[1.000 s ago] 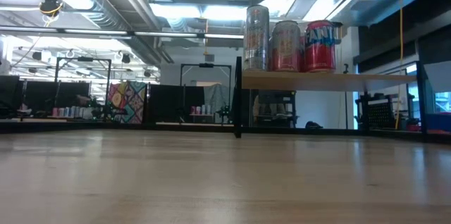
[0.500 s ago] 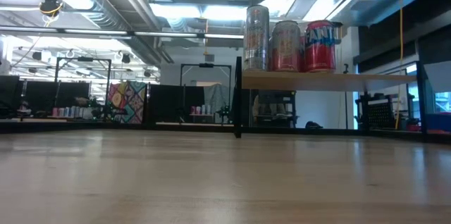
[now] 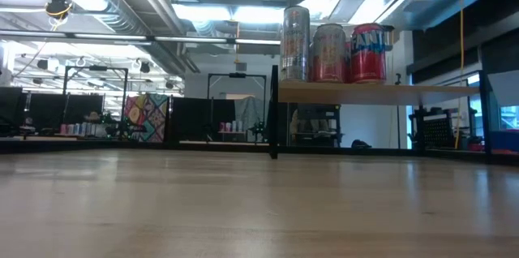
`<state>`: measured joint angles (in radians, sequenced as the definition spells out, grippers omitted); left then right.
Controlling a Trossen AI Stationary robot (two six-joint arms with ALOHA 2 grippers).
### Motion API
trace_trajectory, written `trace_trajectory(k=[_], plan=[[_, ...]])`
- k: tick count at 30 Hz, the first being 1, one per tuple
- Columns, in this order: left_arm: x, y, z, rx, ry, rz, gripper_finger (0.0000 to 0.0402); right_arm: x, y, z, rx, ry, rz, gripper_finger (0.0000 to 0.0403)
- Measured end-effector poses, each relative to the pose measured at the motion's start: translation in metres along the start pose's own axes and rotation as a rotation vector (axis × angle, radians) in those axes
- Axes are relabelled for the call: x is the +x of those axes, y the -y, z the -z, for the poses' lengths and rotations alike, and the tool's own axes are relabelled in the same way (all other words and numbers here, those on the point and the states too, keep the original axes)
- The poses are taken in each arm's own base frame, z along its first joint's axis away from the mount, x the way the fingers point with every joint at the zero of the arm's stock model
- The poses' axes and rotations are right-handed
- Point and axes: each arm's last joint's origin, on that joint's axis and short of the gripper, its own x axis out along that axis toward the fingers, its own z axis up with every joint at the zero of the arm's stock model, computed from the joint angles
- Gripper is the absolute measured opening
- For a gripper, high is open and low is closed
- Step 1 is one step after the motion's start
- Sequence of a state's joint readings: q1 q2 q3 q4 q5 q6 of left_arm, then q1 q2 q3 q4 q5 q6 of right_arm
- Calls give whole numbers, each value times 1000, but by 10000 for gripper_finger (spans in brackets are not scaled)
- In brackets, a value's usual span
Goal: Place canned beverage on shelf
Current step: Put the right black soda can onto the shelf
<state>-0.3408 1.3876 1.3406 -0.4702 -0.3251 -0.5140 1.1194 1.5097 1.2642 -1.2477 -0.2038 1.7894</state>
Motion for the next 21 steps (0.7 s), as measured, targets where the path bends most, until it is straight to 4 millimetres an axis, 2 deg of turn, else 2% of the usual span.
trace_trajectory(k=[4, 11, 16, 21], plan=[[0, 0, 0, 0, 0, 0, 351, 1, 0, 0, -38, 2, 2, 349], [0, 0, 0, 0, 0, 0, 351, 0, 1, -2, -120, 36, 8, 228], [0, 0, 0, 0, 0, 0, 351, -1, 1, -6, -215, 53, 6, 225], [0, 0, 0, 0, 0, 0, 350, -9, -5, -24, -325, 112, -19, 225]])
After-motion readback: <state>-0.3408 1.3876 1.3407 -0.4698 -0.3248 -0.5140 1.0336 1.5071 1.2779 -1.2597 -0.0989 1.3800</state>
